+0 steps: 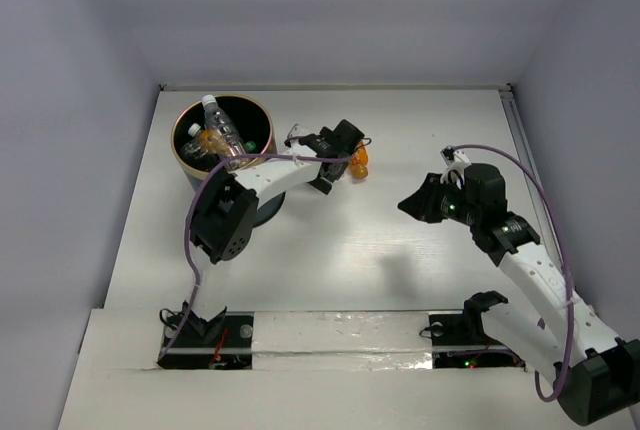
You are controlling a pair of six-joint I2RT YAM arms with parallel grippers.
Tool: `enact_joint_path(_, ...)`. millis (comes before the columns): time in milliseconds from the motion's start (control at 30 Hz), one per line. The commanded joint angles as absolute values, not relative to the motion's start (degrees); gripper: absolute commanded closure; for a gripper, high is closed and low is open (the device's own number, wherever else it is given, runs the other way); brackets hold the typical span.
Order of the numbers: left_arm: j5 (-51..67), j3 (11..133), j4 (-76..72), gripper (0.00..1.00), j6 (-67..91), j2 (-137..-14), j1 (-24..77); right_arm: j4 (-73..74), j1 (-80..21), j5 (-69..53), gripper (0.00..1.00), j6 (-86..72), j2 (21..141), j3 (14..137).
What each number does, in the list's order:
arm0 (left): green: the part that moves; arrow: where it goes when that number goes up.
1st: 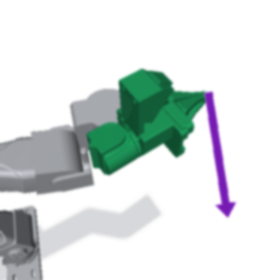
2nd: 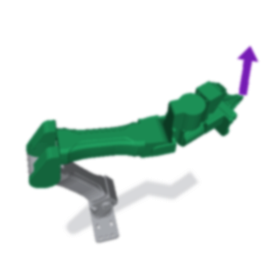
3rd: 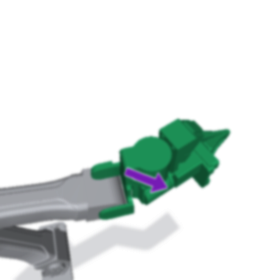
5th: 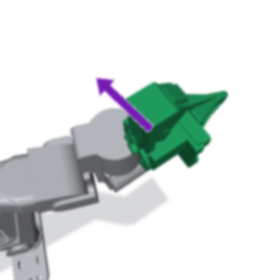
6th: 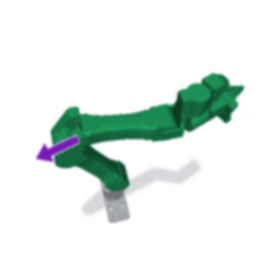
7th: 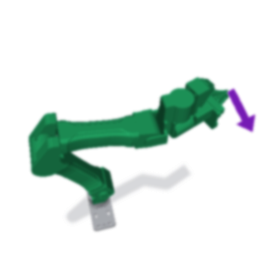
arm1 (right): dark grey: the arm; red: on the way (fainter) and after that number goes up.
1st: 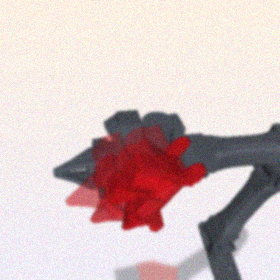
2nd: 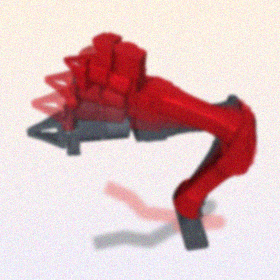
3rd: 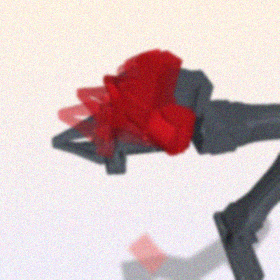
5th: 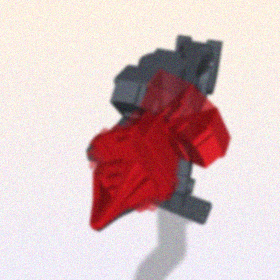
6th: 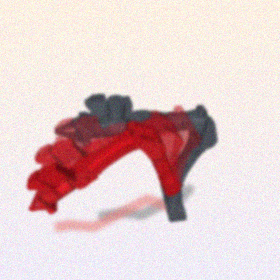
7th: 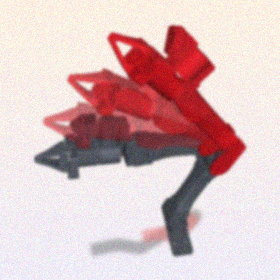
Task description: Put the plastic bottles in the bin
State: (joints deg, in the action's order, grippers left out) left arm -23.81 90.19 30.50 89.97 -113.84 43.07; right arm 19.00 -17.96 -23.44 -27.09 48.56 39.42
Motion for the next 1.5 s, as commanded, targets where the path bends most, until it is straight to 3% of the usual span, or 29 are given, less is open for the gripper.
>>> enact_joint_path(0,-30.6,95.2,37.1,0.13,98.0,-115.0,43.1,18.6,-17.6,-27.2,0.76,-27.2,45.9,38.2)
enact_joint_path(700,-30.9,99.7,39.2,0.11,99.3,-121.0,40.3,20.8,-18.1,-28.7,0.76,-26.7,44.3,35.9)
enact_joint_path(833,-30.1,98.9,37.7,0.16,97.3,-121.6,39.7,21.2,-18.1,-28.0,0.75,-26.6,45.3,36.6)
enact_joint_path(900,-30.1,97.9,36.6,0.25,96.5,-121.6,39.2,21.3,-18.1,-27.2,0.74,-26.7,45.7,37.4)
enact_joint_path(1000,-30.0,96.9,34.8,0.33,94.6,-121.3,39.2,21.4,-18.1,-25.8,0.65,-27.4,47.0,39.2)
enact_joint_path(1067,-29.6,96.4,34.0,0.33,93.7,-121.1,39.2,21.1,-18.1,-24.5,0.54,-28.2,48.3,40.5)
enact_joint_path(1133,-29.0,94.3,31.9,0.31,92.9,-120.9,39.2,21.1,-18.1,-24.2,0.44,-28.5,49.6,43.2)
enact_joint_path(1267,-25.3,90.1,28.1,0.23,93.1,-120.6,39.2,21.4,-18.1,-23.6,0.36,-29.0,53.9,49.2)
enact_joint_path(1400,-25.2,89.0,26.0,0.38,91.9,-120.3,39.2,22.1,-18.1,-21.4,0.33,-28.1,57.6,54.4)
enact_joint_path(1433,-25.2,89.1,25.2,0.47,91.4,-120.1,39.2,22.0,-18.1,-20.7,0.31,-27.8,58.7,55.3)
enact_joint_path(1467,-25.3,89.2,25.1,0.67,91.1,-119.7,39.8,22.1,-18.1,-19.6,0.3,-26.8,60.2,56.2)
